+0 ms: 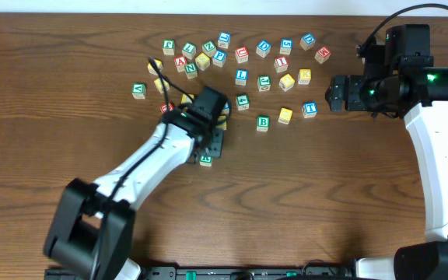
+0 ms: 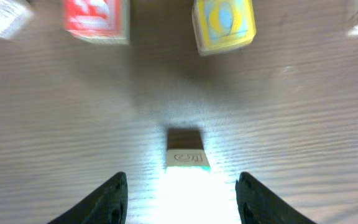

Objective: Spell out ROBOT
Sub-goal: 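Lower the R block onto the table and open the left gripper, then retract the left arm and move the right gripper over the blocks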

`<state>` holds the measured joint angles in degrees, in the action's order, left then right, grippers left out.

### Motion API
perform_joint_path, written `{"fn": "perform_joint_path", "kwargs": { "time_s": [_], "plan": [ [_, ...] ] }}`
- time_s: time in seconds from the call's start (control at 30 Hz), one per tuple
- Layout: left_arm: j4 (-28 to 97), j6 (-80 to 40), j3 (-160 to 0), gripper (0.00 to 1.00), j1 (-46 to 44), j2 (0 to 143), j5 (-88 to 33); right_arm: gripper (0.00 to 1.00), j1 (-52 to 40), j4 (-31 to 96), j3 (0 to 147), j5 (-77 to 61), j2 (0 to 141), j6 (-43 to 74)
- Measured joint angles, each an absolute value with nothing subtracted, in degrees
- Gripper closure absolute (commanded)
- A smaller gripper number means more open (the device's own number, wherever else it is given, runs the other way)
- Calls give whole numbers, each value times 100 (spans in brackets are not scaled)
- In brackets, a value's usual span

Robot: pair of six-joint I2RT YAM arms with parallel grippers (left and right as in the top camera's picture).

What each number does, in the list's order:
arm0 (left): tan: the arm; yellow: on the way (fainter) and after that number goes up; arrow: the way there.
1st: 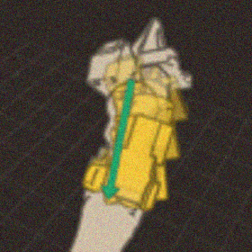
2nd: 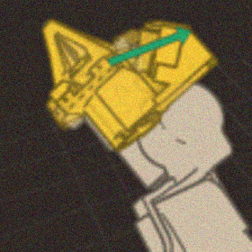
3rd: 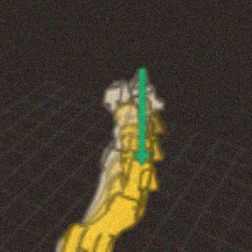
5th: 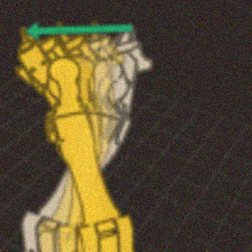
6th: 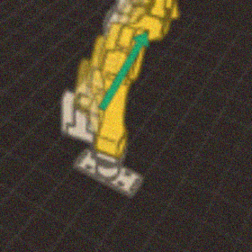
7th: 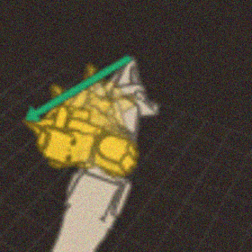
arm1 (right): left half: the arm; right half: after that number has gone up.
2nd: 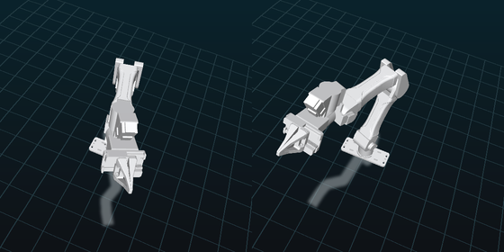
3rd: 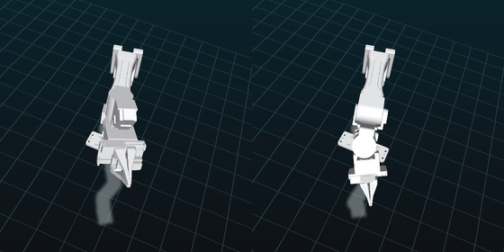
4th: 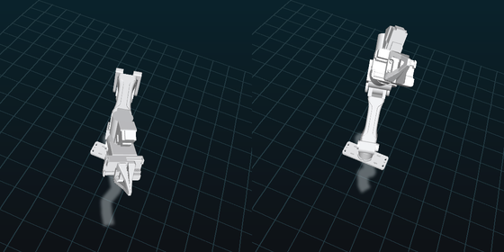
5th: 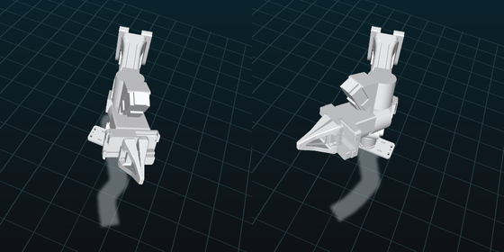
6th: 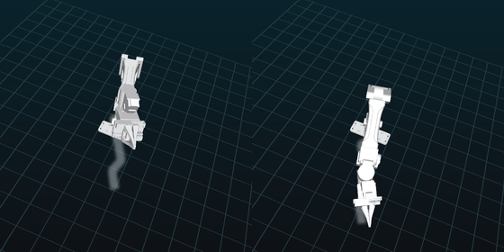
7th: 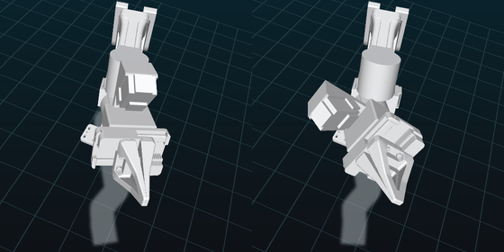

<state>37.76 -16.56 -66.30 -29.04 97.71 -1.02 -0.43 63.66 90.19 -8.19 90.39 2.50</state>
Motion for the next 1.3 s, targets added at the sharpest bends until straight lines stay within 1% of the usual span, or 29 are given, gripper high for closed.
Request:
{"fn": "perform_joint_path", "kwargs": {
  "time_s": [0.17,0.23,0.33,0.43,0.63,0.8,0.97,1.07,1.13,1.17,1.3],
  "plan": [
    [4388,-1603,-7179,45,-2602,9349,-104,1,-43,6333,9019,-1107,9039,252],
    [4659,-1601,-7371,45,-2410,9190,-113,5,-43,6230,9019,-1323,9039,263],
    [5030,-1566,-7605,45,-2034,8923,-115,9,-45,6134,9019,-1500,9039,405],
    [5293,-1463,-7738,45,-1588,8606,-113,9,-73,6086,9019,-1586,9039,596],
    [5367,-1262,-7762,44,-668,7950,-113,9,-655,6062,9124,-1494,9196,1020],
    [5395,-1199,-7771,44,-266,7758,-110,10,-1107,6611,10175,-1406,10055,1194],
    [5448,-1192,-7771,43,-228,7758,-113,13,-1406,7303,11638,-1157,11056,1269],
    [5463,-1192,-7771,43,-231,7758,-113,13,-1619,7428,12416,-980,11633,1310],
    [5468,-1192,-7771,42,-231,7758,-113,12,-1708,7426,12698,-867,11889,1365],
    [5468,-1192,-7771,37,-231,7758,-115,11,-1734,7406,12768,-814,11983,1415],
    [5470,-1175,-7771,36,-231,7758,-115,9,-1754,7400,12811,-550,12276,1555]
  ]
}}
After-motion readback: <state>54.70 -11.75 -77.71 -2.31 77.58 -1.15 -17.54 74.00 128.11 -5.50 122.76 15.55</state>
